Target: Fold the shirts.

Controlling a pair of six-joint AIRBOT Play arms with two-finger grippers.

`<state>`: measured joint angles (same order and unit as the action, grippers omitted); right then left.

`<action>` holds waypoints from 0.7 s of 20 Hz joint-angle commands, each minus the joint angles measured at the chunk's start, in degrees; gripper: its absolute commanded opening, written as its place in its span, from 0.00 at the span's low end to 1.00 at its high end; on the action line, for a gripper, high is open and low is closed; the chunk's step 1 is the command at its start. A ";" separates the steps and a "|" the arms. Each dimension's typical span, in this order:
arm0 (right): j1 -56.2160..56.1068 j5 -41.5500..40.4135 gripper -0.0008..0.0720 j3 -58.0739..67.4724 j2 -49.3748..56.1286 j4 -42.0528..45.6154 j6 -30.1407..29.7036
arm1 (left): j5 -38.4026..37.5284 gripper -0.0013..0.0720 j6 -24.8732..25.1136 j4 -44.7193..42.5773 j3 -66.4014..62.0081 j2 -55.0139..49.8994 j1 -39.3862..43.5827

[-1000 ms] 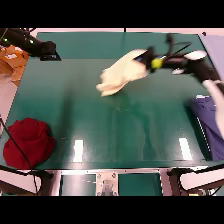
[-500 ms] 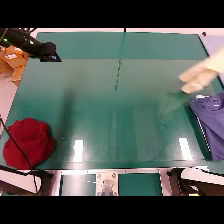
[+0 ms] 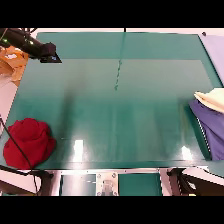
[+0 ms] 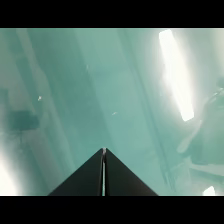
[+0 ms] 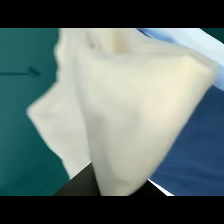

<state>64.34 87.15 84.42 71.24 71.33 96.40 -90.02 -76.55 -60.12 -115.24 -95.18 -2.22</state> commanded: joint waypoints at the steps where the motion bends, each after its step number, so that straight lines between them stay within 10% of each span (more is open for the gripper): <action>1: 0.98 5.86 0.03 -8.61 -2.12 20.87 5.49 | -1.53 0.06 0.09 0.42 0.02 0.04 -0.02; 5: 1.09 0.24 0.04 -19.21 -2.03 25.38 7.17 | -1.51 0.06 0.11 0.46 0.02 0.04 -0.02; 6: 1.11 -1.53 0.23 -20.76 -1.79 25.35 7.19 | -1.53 0.06 0.11 0.46 0.02 0.04 -0.02; 7: 1.09 -2.16 0.82 -21.64 -1.11 25.29 7.63 | -1.51 0.06 0.11 0.46 0.02 0.04 -0.02; 8: 1.09 -2.10 0.97 -21.44 -0.33 24.74 8.20 | -1.42 0.06 0.11 0.46 0.02 0.04 -0.02; 12: -1.25 -2.89 0.95 -13.49 0.22 7.72 8.20 | 0.79 0.05 0.11 0.57 -0.04 0.22 -0.02; 13: -3.30 -3.87 0.71 -10.84 0.22 1.97 7.89 | 1.42 0.05 0.07 0.57 -0.07 0.57 -0.02; 14: -6.23 -5.07 0.11 -8.44 0.22 -2.82 5.53 | 2.14 0.05 0.02 0.46 -0.04 1.22 -0.02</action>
<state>62.22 84.68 70.85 71.26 82.76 104.09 -89.71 -76.47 -59.59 -115.24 -94.72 -2.22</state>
